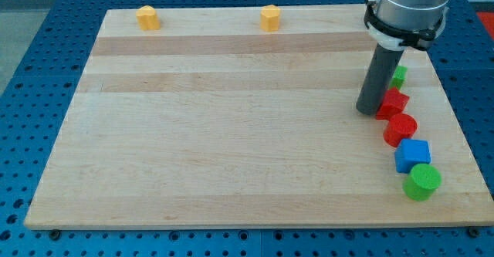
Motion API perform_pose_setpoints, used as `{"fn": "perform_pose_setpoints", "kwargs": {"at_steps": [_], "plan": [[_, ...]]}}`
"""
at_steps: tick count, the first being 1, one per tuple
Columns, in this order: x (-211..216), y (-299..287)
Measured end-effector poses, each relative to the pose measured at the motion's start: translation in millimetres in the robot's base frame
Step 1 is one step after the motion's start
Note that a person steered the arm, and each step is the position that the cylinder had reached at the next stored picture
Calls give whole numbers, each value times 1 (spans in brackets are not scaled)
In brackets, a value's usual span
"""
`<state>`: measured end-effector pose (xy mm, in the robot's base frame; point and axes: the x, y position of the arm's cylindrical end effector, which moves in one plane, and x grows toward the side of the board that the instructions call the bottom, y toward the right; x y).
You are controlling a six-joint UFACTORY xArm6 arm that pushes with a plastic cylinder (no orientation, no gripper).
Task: Adjust the yellow hexagon to the top of the green star
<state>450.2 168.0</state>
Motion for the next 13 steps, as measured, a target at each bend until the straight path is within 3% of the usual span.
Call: {"fn": "perform_pose_setpoints", "kwargs": {"at_steps": [2,4,6,8,9,10,13], "plan": [[-1,7],[-26,-72],[-98,-163],[-190,-212],[-226,-220],[-234,-204],[-209,-124]]}}
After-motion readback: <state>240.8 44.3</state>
